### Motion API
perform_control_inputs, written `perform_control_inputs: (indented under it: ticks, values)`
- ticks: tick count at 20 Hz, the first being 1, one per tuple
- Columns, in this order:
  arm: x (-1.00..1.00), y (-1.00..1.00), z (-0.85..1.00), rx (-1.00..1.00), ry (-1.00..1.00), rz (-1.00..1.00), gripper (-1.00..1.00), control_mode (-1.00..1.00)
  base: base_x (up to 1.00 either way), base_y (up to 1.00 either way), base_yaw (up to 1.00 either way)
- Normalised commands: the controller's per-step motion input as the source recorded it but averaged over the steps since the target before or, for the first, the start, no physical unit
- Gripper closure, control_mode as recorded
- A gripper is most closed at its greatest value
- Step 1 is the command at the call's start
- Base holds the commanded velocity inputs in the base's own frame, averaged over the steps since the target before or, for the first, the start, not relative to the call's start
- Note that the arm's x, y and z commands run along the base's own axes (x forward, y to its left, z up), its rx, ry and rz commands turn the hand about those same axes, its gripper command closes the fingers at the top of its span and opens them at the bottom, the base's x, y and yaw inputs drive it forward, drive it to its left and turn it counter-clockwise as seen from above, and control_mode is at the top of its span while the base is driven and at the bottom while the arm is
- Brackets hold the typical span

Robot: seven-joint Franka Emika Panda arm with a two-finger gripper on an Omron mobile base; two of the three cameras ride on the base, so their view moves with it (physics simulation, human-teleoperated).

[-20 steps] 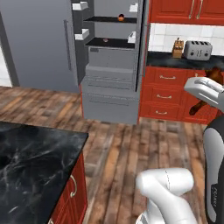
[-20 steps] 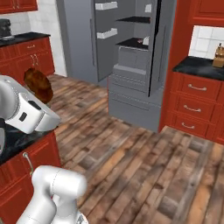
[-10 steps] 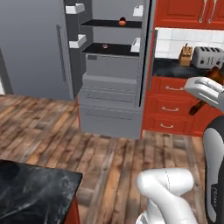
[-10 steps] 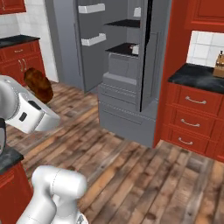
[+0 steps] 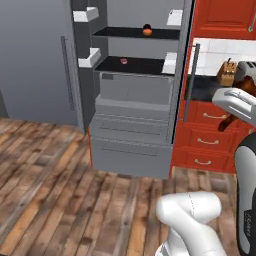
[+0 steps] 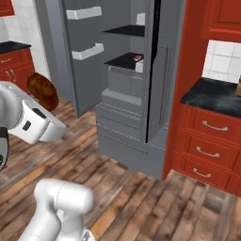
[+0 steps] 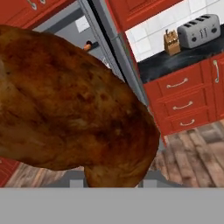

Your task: Transport the chicken drumstick and squash to the fridge. Place the chicken drumstick on the rack containing meat and place the squash on the rack containing the vegetable, ensuring meats and vegetables are on different racks.

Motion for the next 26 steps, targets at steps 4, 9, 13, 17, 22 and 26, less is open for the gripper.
perform_control_inputs:
  ticks: [4, 9, 13, 17, 22, 26]
  values:
    - [0.00, 0.00, 0.00, 0.00, 0.00, 0.00, 1.00, 1.00, 1.00, 0.42, -0.06]
    - [0.00, 0.00, 0.00, 0.00, 0.00, 0.00, 1.00, 1.00, 1.00, 0.09, -0.01]
    - [0.00, 0.00, 0.00, 0.00, 0.00, 0.00, 1.00, 1.00, 1.00, 0.18, -0.06]
    - [0.00, 0.00, 0.00, 0.00, 0.00, 0.00, 1.00, 1.00, 1.00, 0.46, -0.15]
    - [0.00, 0.00, 0.00, 0.00, 0.00, 0.00, 1.00, 1.00, 1.00, 0.36, -0.31]
    - [0.00, 0.00, 0.00, 0.00, 0.00, 0.00, 1.00, 1.00, 1.00, 0.25, -0.43]
